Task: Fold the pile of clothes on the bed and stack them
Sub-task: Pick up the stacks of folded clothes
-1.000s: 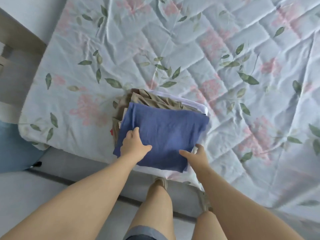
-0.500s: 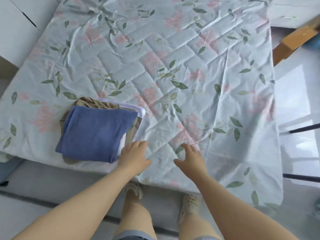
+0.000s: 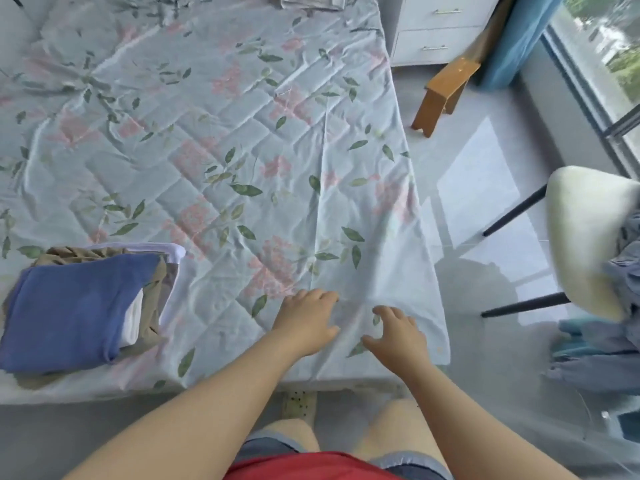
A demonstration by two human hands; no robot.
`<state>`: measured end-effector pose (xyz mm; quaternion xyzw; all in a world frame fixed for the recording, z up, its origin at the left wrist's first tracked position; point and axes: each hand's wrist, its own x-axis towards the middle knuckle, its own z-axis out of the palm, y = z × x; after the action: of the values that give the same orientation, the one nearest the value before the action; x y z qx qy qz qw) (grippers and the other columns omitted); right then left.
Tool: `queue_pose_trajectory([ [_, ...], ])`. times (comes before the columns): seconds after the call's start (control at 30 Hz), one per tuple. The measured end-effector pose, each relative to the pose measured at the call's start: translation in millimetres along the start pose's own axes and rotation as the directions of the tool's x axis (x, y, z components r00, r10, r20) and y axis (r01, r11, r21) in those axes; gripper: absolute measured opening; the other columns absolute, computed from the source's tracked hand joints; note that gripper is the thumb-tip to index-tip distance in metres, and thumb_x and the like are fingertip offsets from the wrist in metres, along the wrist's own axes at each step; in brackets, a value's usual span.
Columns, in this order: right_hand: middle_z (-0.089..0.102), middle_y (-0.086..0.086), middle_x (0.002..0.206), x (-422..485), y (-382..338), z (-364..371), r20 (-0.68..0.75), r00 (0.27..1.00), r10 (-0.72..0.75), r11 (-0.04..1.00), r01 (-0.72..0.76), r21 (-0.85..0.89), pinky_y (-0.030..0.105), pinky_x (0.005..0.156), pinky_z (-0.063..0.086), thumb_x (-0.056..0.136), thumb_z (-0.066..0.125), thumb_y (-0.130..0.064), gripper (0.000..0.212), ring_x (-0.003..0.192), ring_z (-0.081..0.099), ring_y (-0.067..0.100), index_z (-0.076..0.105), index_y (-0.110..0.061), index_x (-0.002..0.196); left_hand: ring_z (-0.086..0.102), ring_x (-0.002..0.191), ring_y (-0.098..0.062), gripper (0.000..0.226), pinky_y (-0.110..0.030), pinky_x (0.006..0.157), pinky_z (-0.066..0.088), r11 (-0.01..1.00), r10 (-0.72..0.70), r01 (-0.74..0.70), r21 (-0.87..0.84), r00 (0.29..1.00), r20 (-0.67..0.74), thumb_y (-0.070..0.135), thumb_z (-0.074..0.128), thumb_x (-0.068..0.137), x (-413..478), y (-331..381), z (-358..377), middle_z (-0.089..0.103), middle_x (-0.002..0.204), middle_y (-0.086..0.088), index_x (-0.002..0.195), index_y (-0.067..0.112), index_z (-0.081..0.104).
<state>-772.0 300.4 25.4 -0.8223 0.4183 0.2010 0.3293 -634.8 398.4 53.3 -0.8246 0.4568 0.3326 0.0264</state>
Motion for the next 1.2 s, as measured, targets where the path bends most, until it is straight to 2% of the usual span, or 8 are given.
queue_pose_trajectory([
  [0.13,0.034,-0.005,0.148,15.1,53.6,-43.4,-0.003,1.0,-0.003,1.0,0.003,0.015,0.033,0.103,0.032,0.088,0.054,-0.037,0.057,0.132,0.034,0.022,0.035,-0.024,0.141,0.034,0.132,-0.023,0.053,-0.039,0.105,0.03,1.0,0.003,-0.003,0.013,1.0,0.017,0.039,0.047,0.094,32.8,57.6,-3.9,0.037,0.145,0.002,0.143,0.024,0.031],
  [0.3,0.035,-0.007,0.147,48.1,149.4,-127.2,0.027,0.998,-0.051,0.998,0.052,-0.033,0.033,0.104,0.032,0.087,0.054,-0.038,0.058,0.131,0.035,0.022,0.035,-0.025,0.141,0.036,0.131,-0.019,0.051,-0.033,0.102,0.03,0.992,-0.073,0.067,-0.106,0.996,-0.054,0.038,0.048,0.093,95.4,167.2,-2.4,0.039,0.143,0.006,0.141,0.025,0.034],
  [0.4,0.035,-0.006,0.147,62.1,201.9,-182.7,0.023,0.998,-0.056,0.996,0.057,-0.07,0.033,0.105,0.033,0.088,0.054,-0.037,0.059,0.131,0.036,0.022,0.034,-0.024,0.142,0.034,0.132,-0.019,0.051,-0.031,0.103,0.03,0.976,-0.118,0.108,-0.187,0.992,-0.041,0.038,0.049,0.093,121.8,233.1,-9.4,0.038,0.144,0.007,0.14,0.025,0.035],
  [0.57,0.036,-0.004,0.147,92.1,243.5,-245.0,0.035,0.994,-0.105,0.993,0.107,-0.056,0.034,0.106,0.034,0.089,0.055,-0.037,0.059,0.132,0.035,0.022,0.035,-0.022,0.142,0.034,0.133,-0.018,0.052,-0.031,0.105,0.03,0.977,-0.113,0.096,-0.188,0.99,-0.08,0.039,0.049,0.094,169.3,299.7,-38.2,0.036,0.146,0.006,0.142,0.025,0.034],
  [0.8,0.036,-0.005,0.147,160.0,237.6,-297.7,0.087,0.982,-0.17,0.984,0.173,-0.029,0.033,0.106,0.032,0.088,0.055,-0.035,0.058,0.132,0.034,0.02,0.035,-0.022,0.141,0.034,0.133,-0.018,0.051,-0.032,0.105,0.03,0.97,-0.153,0.131,-0.207,0.983,-0.097,0.038,0.049,0.093,242.2,319.3,-82.1,0.037,0.146,0.007,0.14,0.025,0.036],
  [0.9,0.036,-0.006,0.146,209.4,219.3,-332.1,0.057,0.981,-0.187,0.981,0.19,-0.048,0.032,0.104,0.033,0.088,0.055,-0.036,0.058,0.131,0.035,0.021,0.036,-0.023,0.14,0.036,0.132,-0.019,0.051,-0.032,0.103,0.032,0.966,-0.171,0.14,-0.218,0.977,-0.127,0.037,0.051,0.092,286.1,308.9,-113.3,0.04,0.144,0.006,0.139,0.025,0.037],
  [1.2,0.036,-0.006,0.147,377.6,112.9,-449.8,0.024,0.979,-0.204,0.978,0.205,-0.031,0.034,0.106,0.032,0.09,0.054,-0.036,0.056,0.132,0.036,0.019,0.035,-0.023,0.14,0.041,0.127,-0.021,0.05,-0.031,0.099,0.035,0.966,-0.194,0.147,-0.212,0.955,-0.224,0.037,0.048,0.093,433.9,242.7,-278.6,0.042,0.142,0.004,0.139,0.024,0.037],
])
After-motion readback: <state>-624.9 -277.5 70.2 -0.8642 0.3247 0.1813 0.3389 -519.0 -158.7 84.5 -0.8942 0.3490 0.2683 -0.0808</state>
